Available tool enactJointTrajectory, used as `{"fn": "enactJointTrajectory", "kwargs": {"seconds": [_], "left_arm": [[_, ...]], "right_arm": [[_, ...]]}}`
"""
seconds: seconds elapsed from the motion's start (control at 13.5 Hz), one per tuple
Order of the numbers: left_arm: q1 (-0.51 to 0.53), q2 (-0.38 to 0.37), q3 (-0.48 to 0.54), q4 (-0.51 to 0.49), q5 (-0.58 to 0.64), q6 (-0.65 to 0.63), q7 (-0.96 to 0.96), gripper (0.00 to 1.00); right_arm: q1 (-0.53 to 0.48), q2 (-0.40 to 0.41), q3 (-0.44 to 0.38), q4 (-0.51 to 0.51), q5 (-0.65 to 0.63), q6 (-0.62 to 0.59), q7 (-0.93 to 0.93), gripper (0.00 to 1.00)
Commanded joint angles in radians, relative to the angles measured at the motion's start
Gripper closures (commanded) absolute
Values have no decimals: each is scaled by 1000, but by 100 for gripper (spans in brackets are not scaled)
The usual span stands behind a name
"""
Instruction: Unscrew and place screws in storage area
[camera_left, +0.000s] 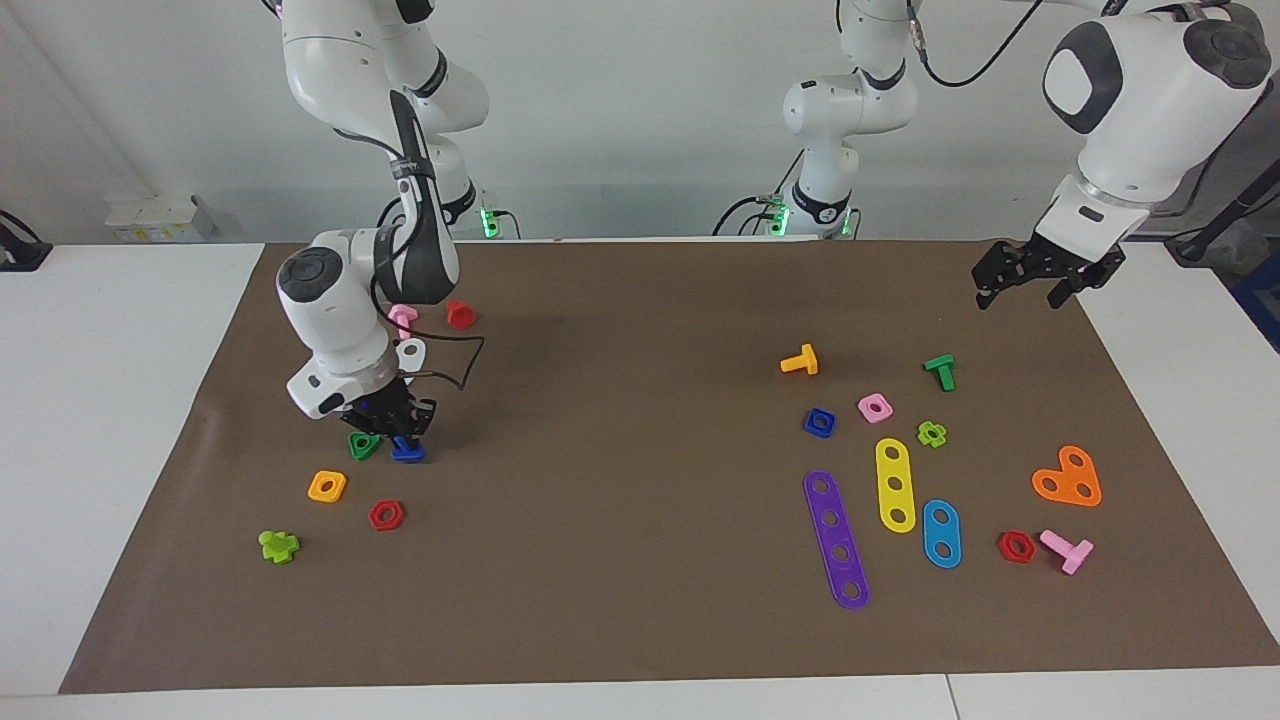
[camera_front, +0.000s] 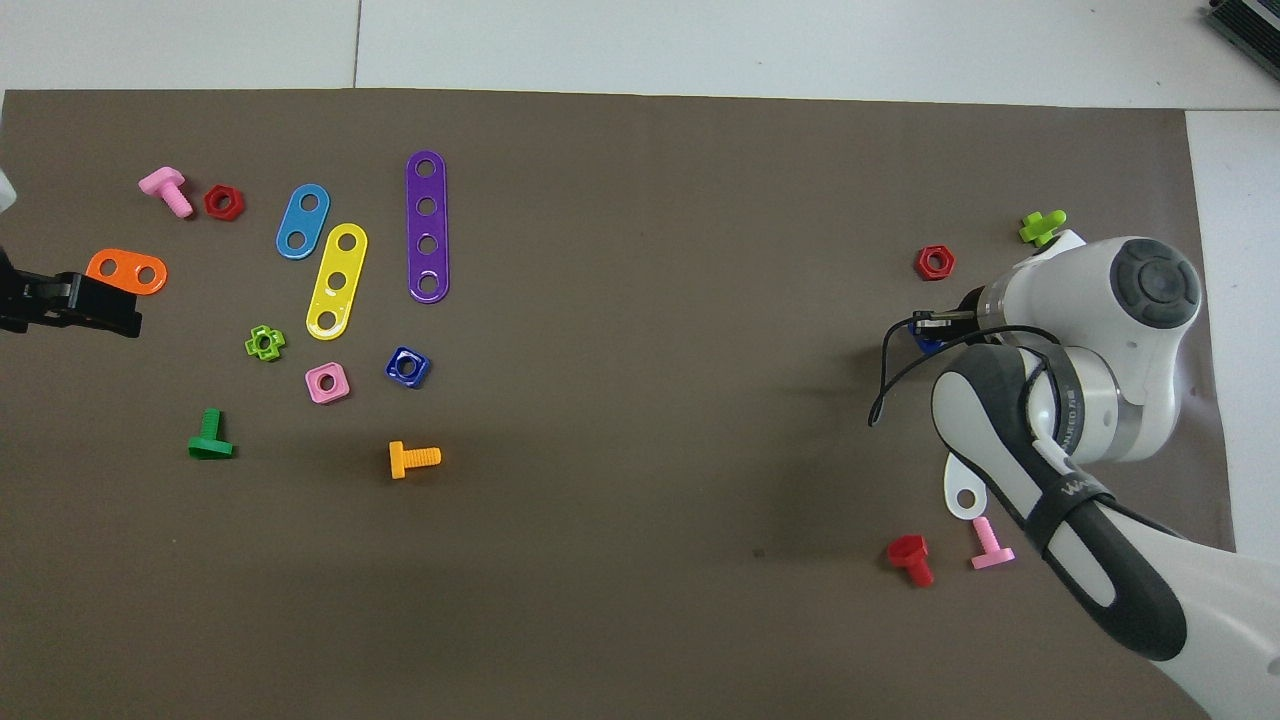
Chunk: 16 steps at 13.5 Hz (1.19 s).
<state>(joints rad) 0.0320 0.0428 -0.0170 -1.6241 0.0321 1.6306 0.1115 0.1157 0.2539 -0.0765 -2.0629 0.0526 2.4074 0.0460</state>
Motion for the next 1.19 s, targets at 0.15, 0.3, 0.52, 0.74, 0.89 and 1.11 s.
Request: {"fn": "enactJointTrajectory", "kwargs": {"seconds": [0.15, 0.3, 0.52, 0.74, 0.89, 1.11], "left_arm": [[6, -23, -3, -28, 12, 11, -1, 0], [6, -23, -3, -28, 14, 9, 0, 0], [6, -23, -3, -28, 12, 9, -1, 0], [6, -23, -3, -28, 12, 9, -1, 0], [6, -23, -3, -28, 12, 9, -1, 0], [6, -23, -3, -28, 12, 9, -1, 0]], "right_arm": [[-7, -14, 9, 48, 20, 6, -23, 0], [-11, -68, 4, 122, 16, -127, -21, 0], [-34, -162, -3, 260, 6, -408, -21, 0], [-42, -237, -6, 346, -20, -620, -3, 0], [-44, -254, -19, 413, -42, -741, 21, 0], [-45, -257, -45, 535, -71, -899, 40, 0]]}}
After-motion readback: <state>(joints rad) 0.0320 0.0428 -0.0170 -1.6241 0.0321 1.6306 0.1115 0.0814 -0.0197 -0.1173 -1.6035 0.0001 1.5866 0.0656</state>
